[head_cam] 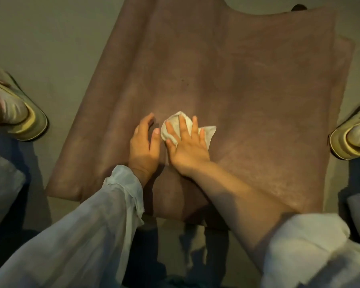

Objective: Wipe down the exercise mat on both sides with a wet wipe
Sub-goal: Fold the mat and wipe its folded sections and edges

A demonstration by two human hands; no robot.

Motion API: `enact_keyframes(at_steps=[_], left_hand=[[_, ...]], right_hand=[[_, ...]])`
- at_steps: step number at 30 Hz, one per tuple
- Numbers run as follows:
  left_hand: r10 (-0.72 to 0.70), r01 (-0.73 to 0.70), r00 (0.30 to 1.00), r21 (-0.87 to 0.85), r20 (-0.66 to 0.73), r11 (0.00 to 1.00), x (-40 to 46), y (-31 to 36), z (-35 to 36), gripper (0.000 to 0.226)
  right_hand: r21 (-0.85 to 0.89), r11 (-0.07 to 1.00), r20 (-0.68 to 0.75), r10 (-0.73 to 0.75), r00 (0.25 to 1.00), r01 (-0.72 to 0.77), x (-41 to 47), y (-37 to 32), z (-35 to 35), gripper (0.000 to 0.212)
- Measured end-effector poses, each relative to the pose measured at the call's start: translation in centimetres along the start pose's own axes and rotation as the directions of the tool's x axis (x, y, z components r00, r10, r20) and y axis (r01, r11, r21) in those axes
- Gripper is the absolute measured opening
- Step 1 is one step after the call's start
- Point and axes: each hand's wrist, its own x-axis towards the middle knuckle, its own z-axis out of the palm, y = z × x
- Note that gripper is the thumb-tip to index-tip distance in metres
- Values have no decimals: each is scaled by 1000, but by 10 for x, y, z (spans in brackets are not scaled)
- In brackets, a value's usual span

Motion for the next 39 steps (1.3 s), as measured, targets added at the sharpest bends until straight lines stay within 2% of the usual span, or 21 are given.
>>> enact_keyframes(at_steps=[5, 8, 10, 13, 15, 18, 21, 24, 26, 29, 31, 33, 39], left_hand=[[-1, 0, 1000, 27, 14, 1000, 1, -2, 0, 54], [-58, 60, 998, -133, 25, 989, 7, -1, -5, 45], [-110, 123, 992, -251, 64, 960, 12, 0, -10, 37], [-138, 166, 982, -255, 126, 953, 16, 2, -13, 36], [-128, 156, 980, -187, 152, 970, 17, 2, -13, 37], [-97, 102, 984, -28, 150, 994, 13, 6, -5, 38], [-32, 2, 988, 188, 154, 982, 5, 16, 10, 41], [150, -244, 958, 424, 243, 872, -6, 26, 29, 43], [251, -398, 901, 443, 353, 803, -12, 34, 42, 43], [278, -527, 825, 495, 491, 691, -15, 40, 60, 40], [250, -551, 812, 551, 528, 627, -15, 39, 67, 40], [240, -549, 816, 573, 527, 609, -16, 35, 69, 40], [257, -529, 828, 545, 498, 650, -19, 35, 68, 40]], right_hand=[[-129, 992, 31, 13, 999, -9, 20, -5, -8, 51], [-191, 970, 23, -149, 989, 151, -3, -13, 7, 54], [-155, 956, 18, -249, 968, 249, -29, -22, 20, 56], [-184, 923, 15, -341, 940, 338, -72, -32, 40, 59], [-235, 907, 19, -356, 934, 350, -96, -31, 51, 61], [-161, 952, -16, -264, 964, 258, -115, -23, 59, 64], [-64, 994, -76, -92, 993, 88, -127, 3, 58, 67], [-121, 993, -87, -19, 996, 8, -142, 48, 53, 61], [-191, 981, -152, 9, 988, -39, -150, 78, 43, 59], [-169, 968, -206, 151, 967, -187, -144, 113, 24, 53], [-132, 967, -188, 192, 963, -219, -126, 130, 13, 51], [-127, 973, -175, 167, 970, -191, -103, 138, 2, 51], [-90, 988, -151, 109, 983, -123, -24, 150, -34, 51]])
